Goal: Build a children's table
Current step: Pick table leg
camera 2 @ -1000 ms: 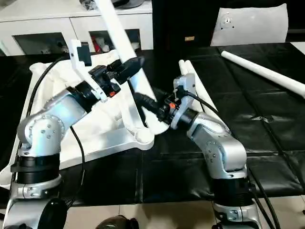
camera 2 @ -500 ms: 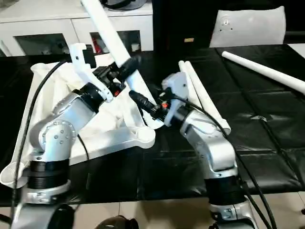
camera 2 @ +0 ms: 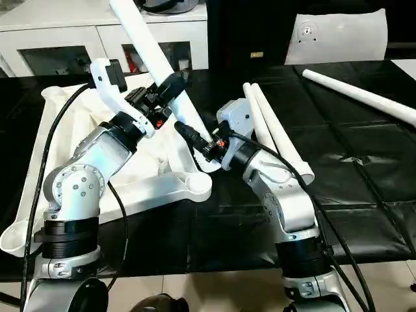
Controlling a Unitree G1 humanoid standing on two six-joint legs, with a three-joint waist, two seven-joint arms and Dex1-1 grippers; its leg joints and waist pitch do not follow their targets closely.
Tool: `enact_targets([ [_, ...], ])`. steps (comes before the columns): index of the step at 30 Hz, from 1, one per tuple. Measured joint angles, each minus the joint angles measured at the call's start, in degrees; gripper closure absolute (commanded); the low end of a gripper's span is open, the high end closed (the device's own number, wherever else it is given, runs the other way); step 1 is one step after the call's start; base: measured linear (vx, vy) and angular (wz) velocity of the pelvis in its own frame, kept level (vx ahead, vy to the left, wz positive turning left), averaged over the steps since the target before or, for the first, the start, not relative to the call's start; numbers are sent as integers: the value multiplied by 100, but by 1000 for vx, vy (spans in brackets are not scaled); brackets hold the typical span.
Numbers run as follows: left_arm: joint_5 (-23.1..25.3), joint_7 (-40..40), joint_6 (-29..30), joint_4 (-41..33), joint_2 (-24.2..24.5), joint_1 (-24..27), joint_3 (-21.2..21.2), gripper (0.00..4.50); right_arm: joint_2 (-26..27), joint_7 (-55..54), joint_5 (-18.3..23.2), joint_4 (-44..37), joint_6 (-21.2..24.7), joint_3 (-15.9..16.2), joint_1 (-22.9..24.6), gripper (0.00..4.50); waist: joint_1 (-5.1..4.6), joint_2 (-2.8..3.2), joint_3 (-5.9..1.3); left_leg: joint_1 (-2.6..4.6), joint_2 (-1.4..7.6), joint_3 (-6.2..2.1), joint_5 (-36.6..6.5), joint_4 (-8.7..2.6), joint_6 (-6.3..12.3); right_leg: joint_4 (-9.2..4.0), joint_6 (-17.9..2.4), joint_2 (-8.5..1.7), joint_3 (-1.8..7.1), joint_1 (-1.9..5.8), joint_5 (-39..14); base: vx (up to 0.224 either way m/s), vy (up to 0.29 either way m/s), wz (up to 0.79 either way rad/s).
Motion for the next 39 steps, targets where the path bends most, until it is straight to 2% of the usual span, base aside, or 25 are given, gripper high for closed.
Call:
enact_targets([
  [2, 7, 17, 4, 0, 14, 0, -14, 262, 3, -9, -10, 12, -1, 7, 0, 264, 1, 0, 0, 0, 0, 0, 0, 0, 0, 0, 0, 0, 0, 0, 0, 0, 0, 0],
  [3, 11, 17, 4, 0, 25, 0, -23, 262, 7, -9, -6, 13, -1, 7, 0, 208, 1, 0, 0, 0, 0, 0, 0, 0, 0, 0, 0, 0, 0, 0, 0, 0, 0, 0],
  [9, 356, 65, -92, 83, 420, -13, -62, 262, -17, 14, 81, -8, 13, -54, 18, 167, -10, 1, 0, 0, 0, 0, 0, 0, 0, 1, 2, 0, -1, -1, 1, 0, 0, 0],
  [12, 393, -148, -111, 232, 691, -80, -71, 262, -103, 268, 547, -237, 391, -171, 103, 129, 11, -2, 0, -2, 0, 0, 2, 0, 5, 0, 2, 0, -2, -1, 1, 0, 0, 0],
  [14, 368, -446, -113, 329, 891, -138, -68, 262, -232, 478, 940, -428, 764, -303, 115, 119, 22, -5, 0, -2, -1, 1, 3, 1, 11, -1, 4, -3, -1, 0, 2, 0, 0, 0],
  [16, 320, -665, -111, 351, 981, -142, -67, 262, -336, 573, 1167, -506, 973, -456, 112, 109, 24, -14, -3, -2, -1, 4, 2, 6, 15, 0, 5, -6, -1, 1, 3, 0, 0, 0],
  [17, 287, -871, -100, 375, 1045, -147, -75, 262, -390, 623, 1282, -498, 1097, -551, 106, 83, 23, -25, -1, -2, -1, 5, 2, 8, 14, 2, 9, -7, -1, 1, 6, 0, 0, 0],
  [23, -129, -2112, 202, 409, 1533, -252, -347, 262, -783, 1022, 1930, -477, 1830, -801, -159, 83, 22, -58, 4, -1, -1, 12, 3, 16, 14, 4, 11, -10, 1, 1, 12, 0, 0, 0],
  [29, -634, -3252, 629, 403, 1773, -549, -582, 265, -1197, 1822, 2262, -436, 2271, -682, -349, 76, 65, -88, 4, -2, -1, 23, 2, 17, 16, 4, 11, -15, 0, 1, 12, 0, 0, 0],
  [30, -719, -3422, 706, 403, 1819, -614, -624, 265, -1255, 1936, 2279, -427, 2317, -653, -349, 107, 74, -88, 4, -3, -1, 23, 2, 17, 16, 4, 11, -15, 0, 1, 12, 0, 0, 0],
  [33, -902, -3783, 856, 396, 1882, -706, -667, 265, -1315, 2219, 2373, -420, 2385, -524, -348, 117, 101, -87, 4, -1, -1, 24, 1, 17, 16, 5, 11, -15, 0, 0, 12, 0, 0, 0],
  [39, -914, -4274, 932, 544, 1972, -847, -904, 265, -1472, 2588, 2494, -440, 2574, -317, -341, 186, 146, -85, 2, -1, -1, 24, 2, 18, 16, 7, 11, -15, 0, 1, 13, 0, 0, 0],
])
